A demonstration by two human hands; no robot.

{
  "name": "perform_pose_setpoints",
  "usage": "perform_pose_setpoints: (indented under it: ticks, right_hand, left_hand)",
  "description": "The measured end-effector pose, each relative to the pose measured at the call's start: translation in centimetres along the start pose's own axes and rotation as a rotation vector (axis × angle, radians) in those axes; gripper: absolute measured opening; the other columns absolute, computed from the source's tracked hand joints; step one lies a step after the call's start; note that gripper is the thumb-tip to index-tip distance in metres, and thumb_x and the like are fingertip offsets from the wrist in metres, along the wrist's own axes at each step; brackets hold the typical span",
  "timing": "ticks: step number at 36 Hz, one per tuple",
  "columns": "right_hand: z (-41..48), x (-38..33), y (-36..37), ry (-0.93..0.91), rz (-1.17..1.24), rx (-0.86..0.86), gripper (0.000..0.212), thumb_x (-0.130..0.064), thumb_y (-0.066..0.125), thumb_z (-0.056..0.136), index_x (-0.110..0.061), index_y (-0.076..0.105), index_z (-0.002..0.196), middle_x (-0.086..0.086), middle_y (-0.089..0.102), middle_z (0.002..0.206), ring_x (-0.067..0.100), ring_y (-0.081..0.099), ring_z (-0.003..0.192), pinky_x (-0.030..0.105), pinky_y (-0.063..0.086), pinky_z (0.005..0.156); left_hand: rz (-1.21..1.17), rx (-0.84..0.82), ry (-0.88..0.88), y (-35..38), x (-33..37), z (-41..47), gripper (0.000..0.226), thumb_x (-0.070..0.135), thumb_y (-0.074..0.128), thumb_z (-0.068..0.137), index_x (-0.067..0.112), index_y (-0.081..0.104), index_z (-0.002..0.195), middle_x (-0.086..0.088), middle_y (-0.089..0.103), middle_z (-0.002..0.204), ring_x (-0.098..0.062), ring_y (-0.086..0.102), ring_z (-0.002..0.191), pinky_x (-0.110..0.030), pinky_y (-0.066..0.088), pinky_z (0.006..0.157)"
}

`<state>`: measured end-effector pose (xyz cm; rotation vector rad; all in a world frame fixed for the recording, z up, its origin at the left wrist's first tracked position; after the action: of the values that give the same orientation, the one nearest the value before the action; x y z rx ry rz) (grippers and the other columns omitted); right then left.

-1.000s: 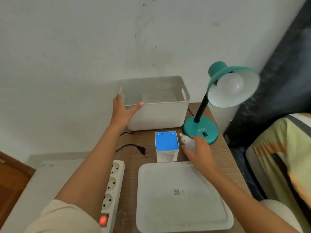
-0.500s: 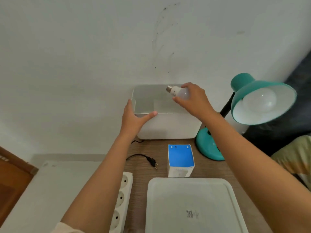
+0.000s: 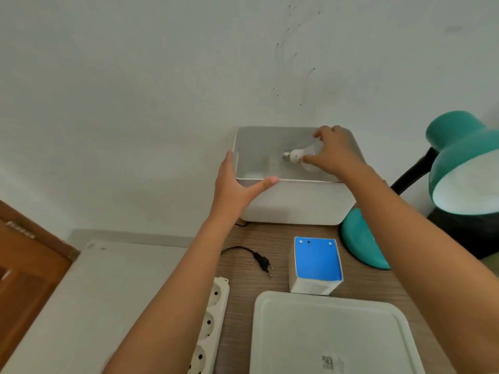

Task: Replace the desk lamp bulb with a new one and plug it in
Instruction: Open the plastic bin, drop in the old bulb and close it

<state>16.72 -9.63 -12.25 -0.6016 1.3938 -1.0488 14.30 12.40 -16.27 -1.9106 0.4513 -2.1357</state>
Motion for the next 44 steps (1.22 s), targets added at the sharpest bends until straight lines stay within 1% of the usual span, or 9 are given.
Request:
perform_pose_setpoints:
  ticks: [9, 14, 20, 24, 29, 33, 37, 41, 44]
  right_hand:
    - [0.8, 0.2, 0.4, 0.037, 0.055, 0.034, 0.050, -0.018, 0.072, 0.077, -0.007, 0.054, 0.123, 0.014, 0.050, 0.127, 0.027, 0.050, 0.116, 0.017, 0.030, 0.077]
    - [1.7, -0.3, 0.7, 0.037, 0.116, 0.005, 0.049, -0.012, 0.072, 0.076, -0.003, 0.054, 0.121, 0.019, 0.048, 0.126, 0.030, 0.050, 0.115, 0.028, 0.038, 0.089]
    - [0.8, -0.2, -0.3, 0.058, 0.074, 0.011, 0.048, -0.015, 0.065, 0.082, -0.005, 0.051, 0.127, 0.017, 0.048, 0.129, 0.031, 0.049, 0.118, 0.027, 0.037, 0.086]
    - [-1.5, -0.5, -1.6, 0.048, 0.077, 0.042, 0.050, -0.019, 0.065, 0.079, -0.004, 0.053, 0.125, 0.020, 0.053, 0.124, 0.033, 0.051, 0.117, 0.036, 0.042, 0.097]
    - [-6.7, -1.0, -3.4, 0.033, 0.141, 0.057, 0.049, -0.019, 0.061, 0.085, -0.003, 0.050, 0.130, 0.016, 0.046, 0.136, 0.027, 0.050, 0.118, 0.021, 0.036, 0.085]
    - [-13.4, -1.0, -4.1, 0.027, 0.178, 0.063, 0.049, -0.023, 0.058, 0.089, -0.006, 0.046, 0.134, 0.014, 0.049, 0.137, 0.026, 0.045, 0.127, 0.028, 0.034, 0.100]
    - [-20.8, 0.8, -3.6, 0.062, 0.207, 0.061, 0.049, -0.024, 0.059, 0.089, -0.007, 0.047, 0.133, 0.012, 0.048, 0.137, 0.025, 0.043, 0.129, 0.031, 0.032, 0.105]
    - [-28.0, 4.1, -2.5, 0.187, 0.214, 0.048, 0.049, -0.022, 0.058, 0.090, -0.004, 0.045, 0.134, 0.013, 0.048, 0.139, 0.027, 0.040, 0.132, 0.031, 0.029, 0.107]
    - [-32.5, 6.7, -1.1, 0.284, 0.166, -0.007, 0.048, -0.024, 0.054, 0.093, -0.005, 0.043, 0.135, 0.015, 0.047, 0.139, 0.027, 0.040, 0.130, 0.031, 0.030, 0.105]
  left_hand:
    - [-0.006, -0.007, -0.008, 0.0, 0.1, -0.1, 0.114, 0.050, 0.081, 0.062, 0.019, 0.016, 0.150, 0.002, 0.021, 0.156, -0.013, 0.022, 0.142, -0.029, 0.023, 0.114]
    - [0.001, -0.023, -0.019, -0.1, 0.3, -0.2, 0.113, 0.050, 0.080, 0.064, 0.020, 0.014, 0.151, 0.002, 0.019, 0.157, -0.014, 0.020, 0.143, -0.031, 0.022, 0.115]
    - [0.061, -0.046, -0.015, -0.5, 0.9, -0.5, 0.112, 0.053, 0.078, 0.065, 0.019, 0.014, 0.151, 0.002, 0.019, 0.157, -0.014, 0.021, 0.143, -0.031, 0.022, 0.114]
    - [0.133, -0.044, -0.001, -1.1, 1.9, -1.1, 0.110, 0.052, 0.076, 0.069, 0.015, 0.013, 0.151, -0.001, 0.017, 0.157, -0.016, 0.017, 0.144, -0.029, 0.019, 0.112]
    - [0.172, 0.023, 0.081, -2.3, 3.4, -3.8, 0.085, 0.043, 0.071, 0.079, 0.008, 0.027, 0.144, -0.005, 0.033, 0.146, -0.018, 0.032, 0.135, -0.021, 0.027, 0.099]
    - [0.152, 0.048, 0.119, -2.8, 3.9, -8.4, 0.062, 0.036, 0.063, 0.088, 0.009, 0.036, 0.138, -0.001, 0.040, 0.133, -0.003, 0.034, 0.113, -0.016, 0.025, 0.088]
    - [0.203, 0.013, 0.143, -1.9, 2.4, -13.9, 0.051, 0.033, 0.056, 0.093, 0.008, 0.041, 0.135, -0.008, 0.042, 0.138, -0.008, 0.038, 0.117, -0.011, 0.023, 0.086]
    - [0.249, -0.114, 0.050, -0.1, -1.0, -20.0, 0.059, 0.037, 0.053, 0.093, 0.008, 0.035, 0.141, -0.007, 0.035, 0.147, -0.018, 0.033, 0.135, -0.018, 0.022, 0.098]
    - [0.308, -0.196, 0.012, 1.0, -3.7, -24.0, 0.059, 0.041, 0.053, 0.093, 0.012, 0.034, 0.141, -0.004, 0.040, 0.142, -0.020, 0.037, 0.133, -0.023, 0.027, 0.099]
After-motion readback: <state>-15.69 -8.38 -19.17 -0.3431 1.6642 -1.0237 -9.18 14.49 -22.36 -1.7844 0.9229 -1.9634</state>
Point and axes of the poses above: each hand's wrist, its own z-axis towards the middle knuckle, its own y-axis out of the palm, x = y × z, the point moved 3 cm from there along z, towards the middle knuckle
